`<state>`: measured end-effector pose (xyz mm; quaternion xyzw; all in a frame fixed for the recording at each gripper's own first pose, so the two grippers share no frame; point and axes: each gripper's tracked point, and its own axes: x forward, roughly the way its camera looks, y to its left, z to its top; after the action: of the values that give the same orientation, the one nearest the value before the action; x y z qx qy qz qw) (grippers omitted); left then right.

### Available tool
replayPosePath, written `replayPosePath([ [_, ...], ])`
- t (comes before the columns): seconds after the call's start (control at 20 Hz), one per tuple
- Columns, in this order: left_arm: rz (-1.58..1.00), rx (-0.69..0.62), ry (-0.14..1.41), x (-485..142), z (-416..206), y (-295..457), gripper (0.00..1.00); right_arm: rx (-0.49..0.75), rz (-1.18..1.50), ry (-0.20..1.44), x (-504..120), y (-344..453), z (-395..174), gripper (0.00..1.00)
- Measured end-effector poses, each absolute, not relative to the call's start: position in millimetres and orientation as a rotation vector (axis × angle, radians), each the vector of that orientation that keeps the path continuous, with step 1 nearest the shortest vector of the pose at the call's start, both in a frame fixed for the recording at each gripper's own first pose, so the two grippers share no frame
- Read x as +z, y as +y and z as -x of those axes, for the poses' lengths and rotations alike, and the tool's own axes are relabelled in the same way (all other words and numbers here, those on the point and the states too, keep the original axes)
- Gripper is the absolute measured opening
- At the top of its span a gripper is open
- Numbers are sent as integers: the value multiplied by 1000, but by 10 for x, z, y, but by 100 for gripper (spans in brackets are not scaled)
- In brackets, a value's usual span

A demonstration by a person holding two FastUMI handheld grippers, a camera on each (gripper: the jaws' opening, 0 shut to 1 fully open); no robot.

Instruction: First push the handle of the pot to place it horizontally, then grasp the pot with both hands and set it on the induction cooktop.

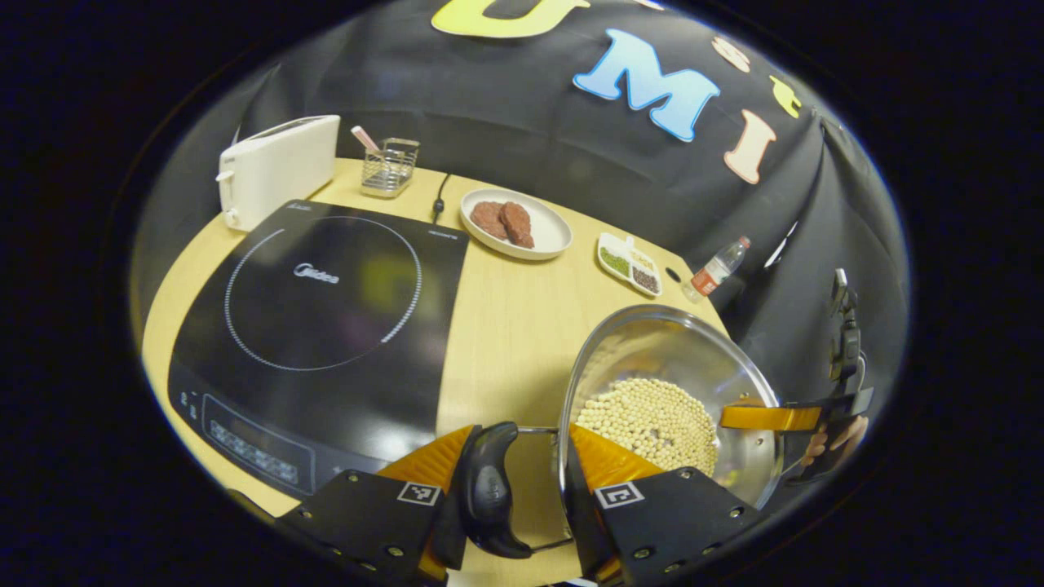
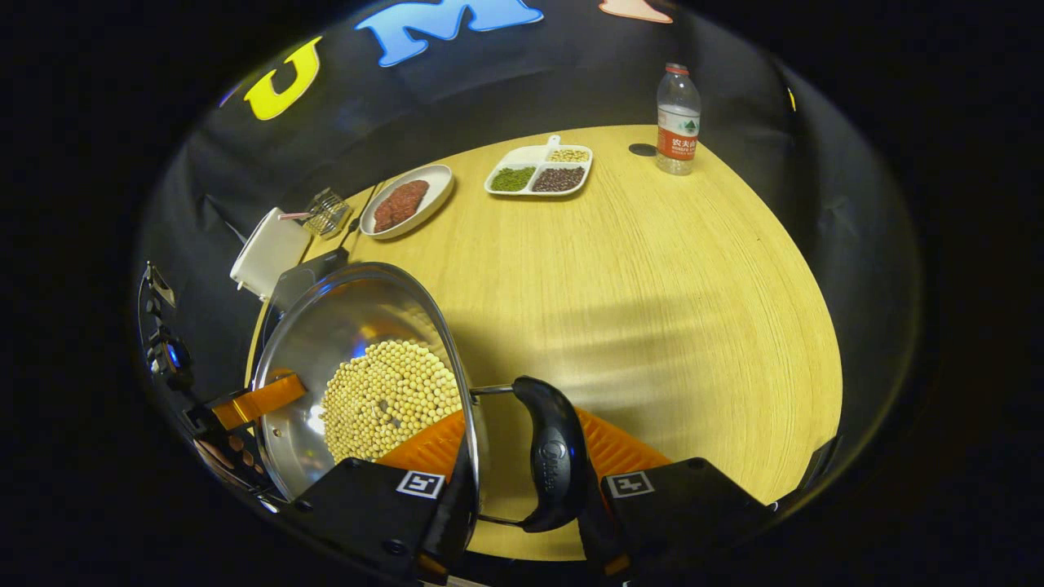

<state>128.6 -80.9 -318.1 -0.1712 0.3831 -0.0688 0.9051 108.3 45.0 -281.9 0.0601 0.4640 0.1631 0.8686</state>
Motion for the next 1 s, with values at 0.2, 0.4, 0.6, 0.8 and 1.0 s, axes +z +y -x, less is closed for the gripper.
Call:
replayPosePath([
  [0.2, 351, -148, 765, -3019, -1055, -489, 53, 340, -126, 959, -2672, 713, -783, 54],
  [0.4, 353, -139, 755, -2916, -867, -94, 53, 346, -125, 951, -2577, 1041, -596, 54],
  [0.6, 359, -107, 737, -2850, -731, 332, 57, 376, -118, 945, -2494, 1428, -460, 54],
  [0.8, 377, -72, 719, -2801, -677, 774, 53, 415, -90, 936, -2418, 1834, -473, 54],
  [1.0, 390, -37, 705, -2797, -712, 1127, 53, 444, -77, 935, -2378, 2193, -543, 54],
])
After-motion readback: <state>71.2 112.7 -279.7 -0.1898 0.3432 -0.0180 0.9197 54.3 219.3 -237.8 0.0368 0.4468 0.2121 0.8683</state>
